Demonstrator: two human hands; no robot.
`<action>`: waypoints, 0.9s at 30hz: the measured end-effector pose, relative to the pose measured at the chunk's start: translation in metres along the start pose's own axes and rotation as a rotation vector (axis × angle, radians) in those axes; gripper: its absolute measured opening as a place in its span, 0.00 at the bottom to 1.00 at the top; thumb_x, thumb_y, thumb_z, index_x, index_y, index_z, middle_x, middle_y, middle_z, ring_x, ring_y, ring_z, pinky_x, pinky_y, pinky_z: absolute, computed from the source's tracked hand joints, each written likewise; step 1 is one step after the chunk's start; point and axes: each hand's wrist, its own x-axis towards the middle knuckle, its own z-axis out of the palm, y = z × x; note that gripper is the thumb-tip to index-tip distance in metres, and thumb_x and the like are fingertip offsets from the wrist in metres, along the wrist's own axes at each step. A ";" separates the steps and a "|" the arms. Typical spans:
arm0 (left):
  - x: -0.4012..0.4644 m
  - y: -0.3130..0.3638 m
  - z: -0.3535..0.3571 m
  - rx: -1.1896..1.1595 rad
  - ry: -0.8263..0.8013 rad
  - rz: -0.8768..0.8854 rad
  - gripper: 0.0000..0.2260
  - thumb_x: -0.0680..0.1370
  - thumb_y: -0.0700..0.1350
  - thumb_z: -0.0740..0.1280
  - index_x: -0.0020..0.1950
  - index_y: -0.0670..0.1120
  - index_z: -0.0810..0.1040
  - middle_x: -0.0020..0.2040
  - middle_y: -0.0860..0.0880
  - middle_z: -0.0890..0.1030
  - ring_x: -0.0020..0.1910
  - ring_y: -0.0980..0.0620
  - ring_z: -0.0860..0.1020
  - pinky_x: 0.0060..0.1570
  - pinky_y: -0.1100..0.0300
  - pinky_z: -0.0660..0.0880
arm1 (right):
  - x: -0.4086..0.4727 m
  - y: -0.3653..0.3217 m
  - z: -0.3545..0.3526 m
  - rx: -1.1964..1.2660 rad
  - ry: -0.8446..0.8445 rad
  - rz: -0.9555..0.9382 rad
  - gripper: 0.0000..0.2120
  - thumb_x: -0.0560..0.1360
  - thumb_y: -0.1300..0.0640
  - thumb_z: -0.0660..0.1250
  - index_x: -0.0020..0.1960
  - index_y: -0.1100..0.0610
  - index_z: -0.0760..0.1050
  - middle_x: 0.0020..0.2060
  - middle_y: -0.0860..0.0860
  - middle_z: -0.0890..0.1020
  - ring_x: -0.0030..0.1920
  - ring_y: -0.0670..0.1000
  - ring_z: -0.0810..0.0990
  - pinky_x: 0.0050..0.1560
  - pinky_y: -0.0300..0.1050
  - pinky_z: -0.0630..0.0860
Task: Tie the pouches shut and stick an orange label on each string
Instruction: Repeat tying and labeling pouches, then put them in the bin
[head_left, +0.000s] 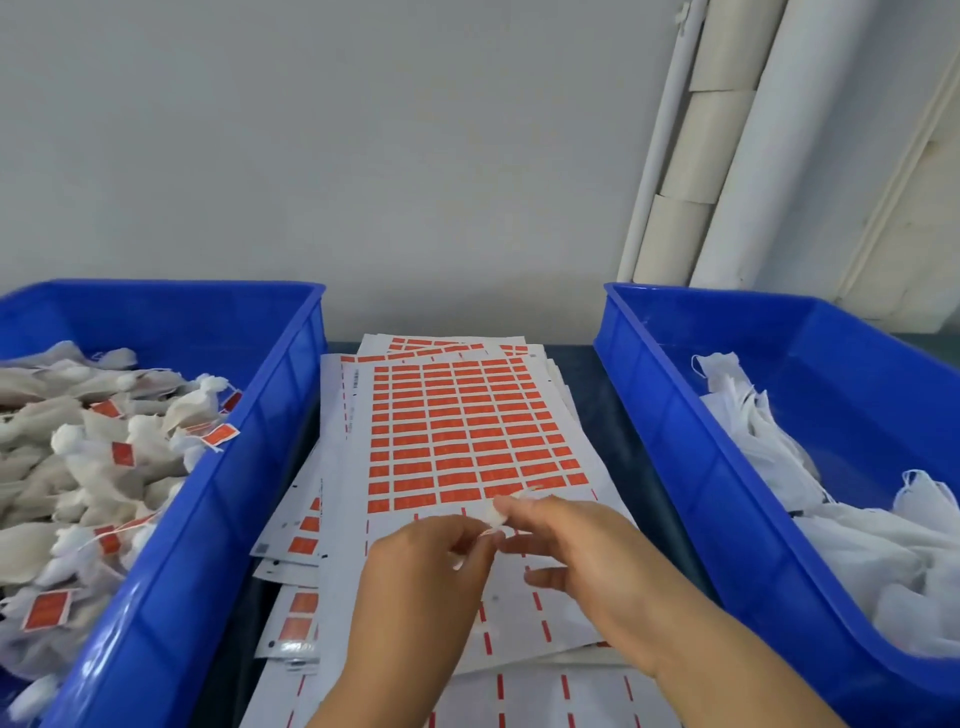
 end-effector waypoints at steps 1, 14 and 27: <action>-0.001 -0.003 0.000 -0.007 -0.011 0.012 0.10 0.74 0.57 0.65 0.52 0.59 0.81 0.44 0.64 0.80 0.36 0.65 0.74 0.40 0.78 0.66 | 0.003 0.003 0.001 -0.039 0.036 0.007 0.06 0.80 0.46 0.60 0.56 0.41 0.73 0.60 0.42 0.78 0.57 0.47 0.78 0.61 0.47 0.75; 0.008 -0.013 -0.013 0.122 0.045 0.191 0.07 0.75 0.50 0.67 0.51 0.57 0.82 0.42 0.66 0.75 0.38 0.65 0.72 0.40 0.80 0.63 | 0.023 0.024 0.010 -0.424 0.115 -0.221 0.05 0.77 0.48 0.66 0.43 0.40 0.77 0.44 0.37 0.74 0.45 0.41 0.75 0.38 0.25 0.68; 0.029 -0.012 -0.036 -0.038 0.392 0.200 0.09 0.73 0.42 0.69 0.43 0.56 0.73 0.40 0.69 0.67 0.38 0.66 0.71 0.39 0.74 0.65 | 0.054 0.025 0.001 -0.436 0.105 -0.396 0.05 0.76 0.49 0.66 0.42 0.42 0.73 0.48 0.26 0.69 0.49 0.29 0.68 0.43 0.23 0.61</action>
